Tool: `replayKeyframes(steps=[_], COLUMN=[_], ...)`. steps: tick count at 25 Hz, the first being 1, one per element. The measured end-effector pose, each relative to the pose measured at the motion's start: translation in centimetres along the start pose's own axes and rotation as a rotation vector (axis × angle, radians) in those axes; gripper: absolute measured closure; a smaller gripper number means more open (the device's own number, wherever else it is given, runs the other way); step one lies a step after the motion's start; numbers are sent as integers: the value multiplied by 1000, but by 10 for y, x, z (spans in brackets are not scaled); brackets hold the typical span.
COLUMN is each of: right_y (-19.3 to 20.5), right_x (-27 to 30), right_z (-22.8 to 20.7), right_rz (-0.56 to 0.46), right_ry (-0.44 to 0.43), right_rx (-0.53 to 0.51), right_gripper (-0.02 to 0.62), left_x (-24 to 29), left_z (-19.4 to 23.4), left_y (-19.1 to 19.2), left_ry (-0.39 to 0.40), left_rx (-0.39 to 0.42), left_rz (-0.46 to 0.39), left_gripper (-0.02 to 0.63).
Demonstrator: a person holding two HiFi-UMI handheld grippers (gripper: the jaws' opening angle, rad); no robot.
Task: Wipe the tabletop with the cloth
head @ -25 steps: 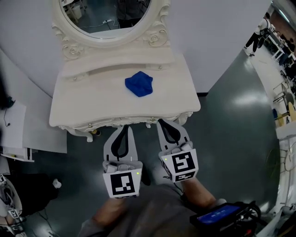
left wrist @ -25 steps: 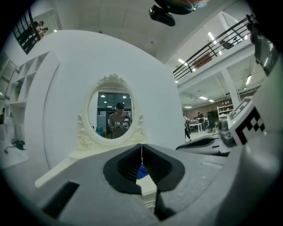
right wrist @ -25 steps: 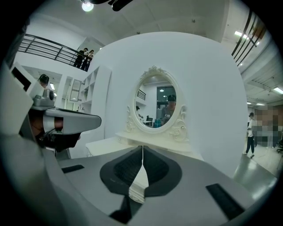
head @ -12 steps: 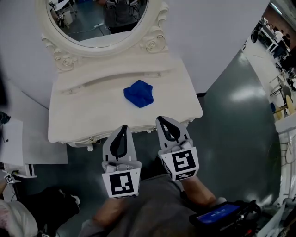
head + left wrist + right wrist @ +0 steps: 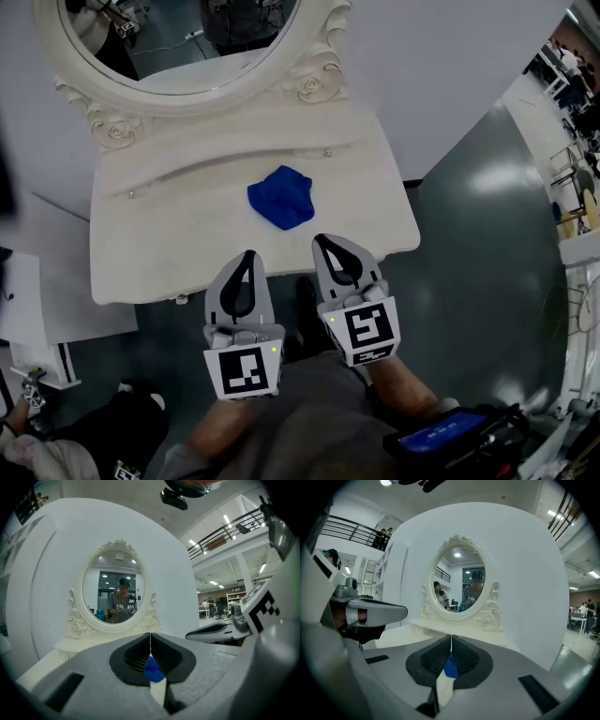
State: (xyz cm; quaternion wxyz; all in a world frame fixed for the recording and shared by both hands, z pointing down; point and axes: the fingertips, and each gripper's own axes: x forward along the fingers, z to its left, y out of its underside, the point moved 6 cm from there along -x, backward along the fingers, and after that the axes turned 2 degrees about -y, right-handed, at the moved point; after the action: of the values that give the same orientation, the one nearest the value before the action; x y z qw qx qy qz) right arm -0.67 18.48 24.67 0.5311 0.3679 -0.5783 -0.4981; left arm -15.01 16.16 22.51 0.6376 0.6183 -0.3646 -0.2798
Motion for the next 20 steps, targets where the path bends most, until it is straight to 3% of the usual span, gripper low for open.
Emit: replayKeyframes(steps=[13, 20], right_y=[-8, -19], right_x=[118, 157], right_z=[-80, -106], right_rz=[37, 49], right_ry=[-128, -226], right_rx=[31, 43], right_gripper=[580, 580], left_x=[126, 152], left_z=[23, 31], left_y=[-13, -35], left_ry=[-96, -175], left_rx=[31, 74], left_rz=[70, 94], left_gripper=[589, 589])
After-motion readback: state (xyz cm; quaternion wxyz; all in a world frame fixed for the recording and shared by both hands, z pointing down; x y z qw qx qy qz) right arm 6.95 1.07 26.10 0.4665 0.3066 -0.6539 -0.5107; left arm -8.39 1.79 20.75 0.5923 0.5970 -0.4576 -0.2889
